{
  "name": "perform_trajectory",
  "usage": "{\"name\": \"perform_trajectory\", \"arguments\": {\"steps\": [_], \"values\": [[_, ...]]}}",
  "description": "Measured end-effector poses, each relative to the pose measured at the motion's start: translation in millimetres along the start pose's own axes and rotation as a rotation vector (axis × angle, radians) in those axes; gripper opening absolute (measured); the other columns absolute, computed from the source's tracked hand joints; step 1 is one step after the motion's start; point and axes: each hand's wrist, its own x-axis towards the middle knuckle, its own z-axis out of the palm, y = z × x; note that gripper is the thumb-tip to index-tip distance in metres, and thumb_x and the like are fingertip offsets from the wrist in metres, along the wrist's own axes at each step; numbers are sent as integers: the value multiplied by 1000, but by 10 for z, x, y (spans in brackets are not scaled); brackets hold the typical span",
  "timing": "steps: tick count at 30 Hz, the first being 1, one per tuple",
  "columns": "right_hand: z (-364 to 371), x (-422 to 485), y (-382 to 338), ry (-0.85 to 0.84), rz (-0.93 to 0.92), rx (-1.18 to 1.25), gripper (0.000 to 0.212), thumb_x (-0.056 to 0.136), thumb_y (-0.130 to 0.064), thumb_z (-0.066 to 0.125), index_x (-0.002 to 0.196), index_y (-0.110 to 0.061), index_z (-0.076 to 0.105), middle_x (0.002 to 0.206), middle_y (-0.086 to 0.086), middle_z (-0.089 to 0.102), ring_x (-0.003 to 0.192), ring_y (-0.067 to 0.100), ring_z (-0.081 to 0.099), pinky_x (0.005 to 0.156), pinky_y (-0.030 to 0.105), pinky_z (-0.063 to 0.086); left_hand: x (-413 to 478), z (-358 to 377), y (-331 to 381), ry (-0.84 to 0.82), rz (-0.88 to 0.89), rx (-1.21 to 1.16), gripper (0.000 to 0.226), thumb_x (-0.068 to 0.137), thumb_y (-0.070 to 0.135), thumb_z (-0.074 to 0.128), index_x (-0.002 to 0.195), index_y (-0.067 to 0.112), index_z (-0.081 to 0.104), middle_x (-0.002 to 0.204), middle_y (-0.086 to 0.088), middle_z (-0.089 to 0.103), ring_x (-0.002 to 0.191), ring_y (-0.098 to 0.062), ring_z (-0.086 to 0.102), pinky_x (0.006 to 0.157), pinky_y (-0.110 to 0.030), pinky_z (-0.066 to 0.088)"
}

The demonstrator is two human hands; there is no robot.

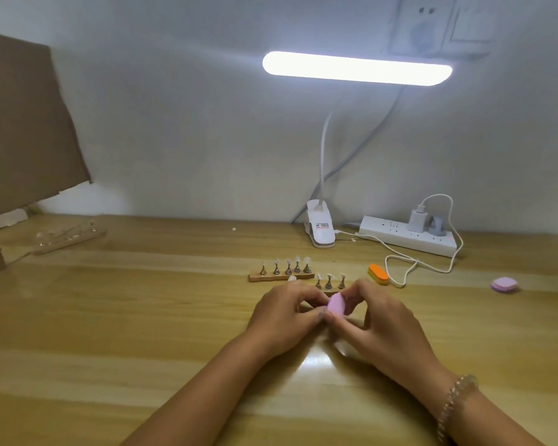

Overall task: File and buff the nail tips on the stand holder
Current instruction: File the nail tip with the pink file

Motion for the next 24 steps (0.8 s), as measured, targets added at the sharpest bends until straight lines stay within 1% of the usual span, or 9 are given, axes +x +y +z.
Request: {"name": "perform_trajectory", "arguments": {"steps": [2,5,7,9,13,16,20,21,24], "values": [[4,3,-14,-32,-9,37,29,76,-58,66,88,-34,54,85,-24,62,67,-2,54,57,25,39,8,-4,0,4,-5,9,16,85,29,69,97,36,76,92,19,64,92,-6,64,84,-40,53],[-18,27,18,19,60,17,27,79,-55,68,89,-33,56,84,-24,63,72,-1,57,65,34,48,10,-4,-2,0,-1,29,12,88,33,70,98,38,76,87,24,61,91,-4,63,84,-39,53],[-7,12,-5,10,14,10,27,80,-55,67,89,-33,56,86,-24,63,72,-2,57,62,29,46,5,-6,-5,-1,4,18,12,87,32,70,96,36,76,91,19,64,93,-7,63,85,-41,53],[7,0,-31,-25,-15,46,28,77,-57,67,88,-34,57,86,-23,65,65,-2,55,56,23,38,6,-5,-6,3,7,7,14,85,30,69,96,33,77,95,15,67,94,-9,64,85,-42,53],[-8,25,19,26,65,16,30,77,-61,65,87,-34,56,85,-24,65,69,1,57,61,28,45,7,-2,-1,1,0,4,12,88,32,70,97,36,77,95,14,66,93,-8,64,85,-42,54],[4,-5,-23,-18,-6,29,34,74,-66,62,86,-35,55,87,-25,65,65,-3,55,55,21,38,7,2,1,-6,-2,-15,14,85,30,69,96,32,77,97,10,69,94,-11,65,85,-42,53],[-22,44,17,29,81,6,30,77,-59,68,87,-33,57,85,-25,65,76,1,60,66,31,48,19,8,-7,9,-12,20,11,89,32,70,97,36,76,96,14,67,89,-7,65,84,-41,53],[-18,34,17,26,76,-8,30,78,-59,67,88,-34,57,85,-25,64,76,0,59,66,31,48,15,14,-14,7,-14,16,11,88,32,70,96,36,76,96,14,67,89,-7,65,84,-41,54],[-1,-22,-32,-25,13,11,33,75,-65,63,88,-35,56,88,-25,64,65,-3,54,58,25,43,9,9,-13,-5,-2,-14,13,85,27,69,95,31,77,96,14,68,94,-9,65,85,-42,54]]}}
